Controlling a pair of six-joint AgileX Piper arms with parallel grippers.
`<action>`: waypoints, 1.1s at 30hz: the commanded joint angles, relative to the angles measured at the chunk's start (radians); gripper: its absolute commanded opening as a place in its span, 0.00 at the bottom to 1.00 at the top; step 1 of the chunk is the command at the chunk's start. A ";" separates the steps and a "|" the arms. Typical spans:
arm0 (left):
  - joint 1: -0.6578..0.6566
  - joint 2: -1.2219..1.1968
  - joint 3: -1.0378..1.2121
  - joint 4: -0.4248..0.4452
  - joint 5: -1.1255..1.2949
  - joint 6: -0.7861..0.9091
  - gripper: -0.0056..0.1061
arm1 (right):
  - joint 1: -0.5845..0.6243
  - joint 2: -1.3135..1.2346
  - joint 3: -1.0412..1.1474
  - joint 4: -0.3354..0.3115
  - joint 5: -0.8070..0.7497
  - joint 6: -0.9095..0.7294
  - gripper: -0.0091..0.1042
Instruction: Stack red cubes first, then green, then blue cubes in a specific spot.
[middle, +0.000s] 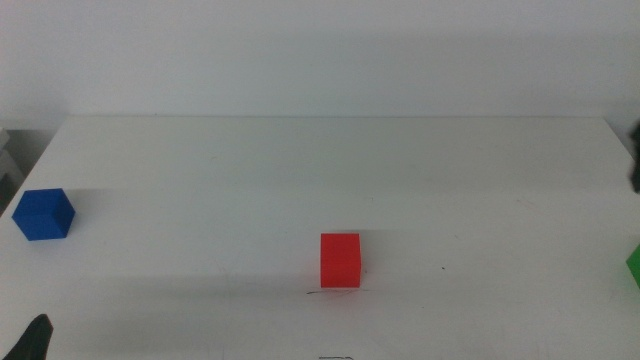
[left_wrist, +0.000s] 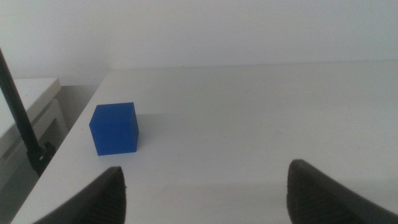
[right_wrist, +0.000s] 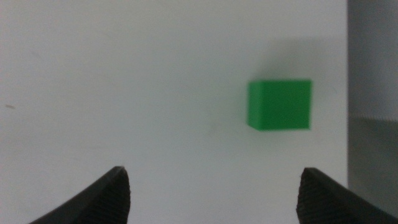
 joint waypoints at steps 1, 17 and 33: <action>-0.008 -0.025 -0.001 -0.007 -0.087 -0.006 0.82 | -0.075 -0.036 0.002 0.003 0.016 -0.059 0.85; -0.008 -0.025 -0.001 -0.007 -0.087 -0.006 0.82 | -0.263 -0.023 0.125 0.127 -0.227 -0.430 0.85; -0.008 -0.025 -0.001 -0.007 -0.087 -0.006 0.82 | -0.288 0.190 0.125 0.050 -0.253 -0.441 0.85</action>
